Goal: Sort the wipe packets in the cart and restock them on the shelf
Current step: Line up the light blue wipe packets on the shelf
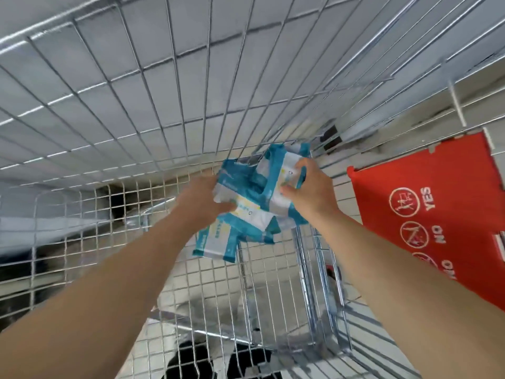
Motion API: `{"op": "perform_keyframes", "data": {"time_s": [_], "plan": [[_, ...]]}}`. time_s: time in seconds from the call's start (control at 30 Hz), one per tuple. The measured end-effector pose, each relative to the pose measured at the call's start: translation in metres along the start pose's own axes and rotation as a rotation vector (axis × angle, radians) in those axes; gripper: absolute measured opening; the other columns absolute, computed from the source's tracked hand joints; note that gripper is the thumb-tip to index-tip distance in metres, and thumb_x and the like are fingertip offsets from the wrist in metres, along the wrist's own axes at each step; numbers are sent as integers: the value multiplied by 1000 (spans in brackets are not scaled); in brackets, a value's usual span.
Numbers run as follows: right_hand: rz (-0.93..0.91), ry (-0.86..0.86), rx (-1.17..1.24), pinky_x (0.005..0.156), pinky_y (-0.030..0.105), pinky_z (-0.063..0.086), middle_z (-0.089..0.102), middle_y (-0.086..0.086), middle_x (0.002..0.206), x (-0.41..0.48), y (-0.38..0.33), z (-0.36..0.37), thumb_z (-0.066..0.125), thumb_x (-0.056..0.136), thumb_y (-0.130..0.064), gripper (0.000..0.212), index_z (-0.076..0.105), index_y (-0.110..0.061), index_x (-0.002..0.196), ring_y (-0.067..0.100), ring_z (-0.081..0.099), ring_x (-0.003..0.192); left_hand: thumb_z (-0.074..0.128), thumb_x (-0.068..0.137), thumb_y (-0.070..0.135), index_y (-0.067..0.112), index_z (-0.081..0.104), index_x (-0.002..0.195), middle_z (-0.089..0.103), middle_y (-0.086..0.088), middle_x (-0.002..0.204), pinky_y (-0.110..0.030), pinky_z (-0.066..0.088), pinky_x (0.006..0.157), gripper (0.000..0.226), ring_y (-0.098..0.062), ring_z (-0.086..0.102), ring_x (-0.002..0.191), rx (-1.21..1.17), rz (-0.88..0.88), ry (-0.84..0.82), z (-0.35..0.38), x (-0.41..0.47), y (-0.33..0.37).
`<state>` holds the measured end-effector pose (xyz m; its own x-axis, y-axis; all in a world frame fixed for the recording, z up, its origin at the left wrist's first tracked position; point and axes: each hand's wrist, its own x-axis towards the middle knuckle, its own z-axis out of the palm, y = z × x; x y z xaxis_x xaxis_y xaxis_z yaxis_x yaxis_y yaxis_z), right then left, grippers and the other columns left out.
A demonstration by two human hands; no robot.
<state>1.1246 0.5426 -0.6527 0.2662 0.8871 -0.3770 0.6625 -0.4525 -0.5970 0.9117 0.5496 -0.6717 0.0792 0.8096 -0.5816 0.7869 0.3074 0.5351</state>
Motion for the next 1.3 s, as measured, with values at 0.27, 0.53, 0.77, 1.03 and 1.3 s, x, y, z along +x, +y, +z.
{"op": "perform_keyframes", "data": {"time_s": [0.27,0.53,0.77,1.03,1.3], "plan": [[-117,-102,-8,74,40,54,63,2,98,-15,-7,0,68,77,-1,81,27,-34,138,25,64,83,75,80,16,19,56,100,61,5,87,-22,51,60,28,-10,61,76,-163,-166,-91,-32,-46,-35],[50,-17,-13,79,41,52,63,1,93,-25,23,0,61,84,-12,24,53,-14,106,26,62,90,67,87,17,8,60,108,66,-8,102,-28,55,60,24,-19,63,82,-203,-208,-67,0,-50,-25],[108,42,307,60,27,46,59,-2,77,-14,12,2,59,88,-13,6,59,-9,93,15,57,71,79,75,21,14,62,102,65,-2,91,-33,57,60,32,-20,64,80,-128,-258,57,7,-43,-22],[174,3,298,67,30,46,61,3,90,9,4,20,61,89,-18,17,58,-10,103,20,58,80,71,81,13,17,56,99,59,2,83,-21,47,51,23,-14,60,73,-250,-205,-81,-12,-44,-10],[155,62,207,59,26,47,67,9,89,14,-6,27,72,78,-15,16,65,-7,91,23,61,74,75,80,25,23,64,103,72,3,96,-42,57,83,25,-17,69,89,-491,-167,-58,-43,-52,-35]]}}
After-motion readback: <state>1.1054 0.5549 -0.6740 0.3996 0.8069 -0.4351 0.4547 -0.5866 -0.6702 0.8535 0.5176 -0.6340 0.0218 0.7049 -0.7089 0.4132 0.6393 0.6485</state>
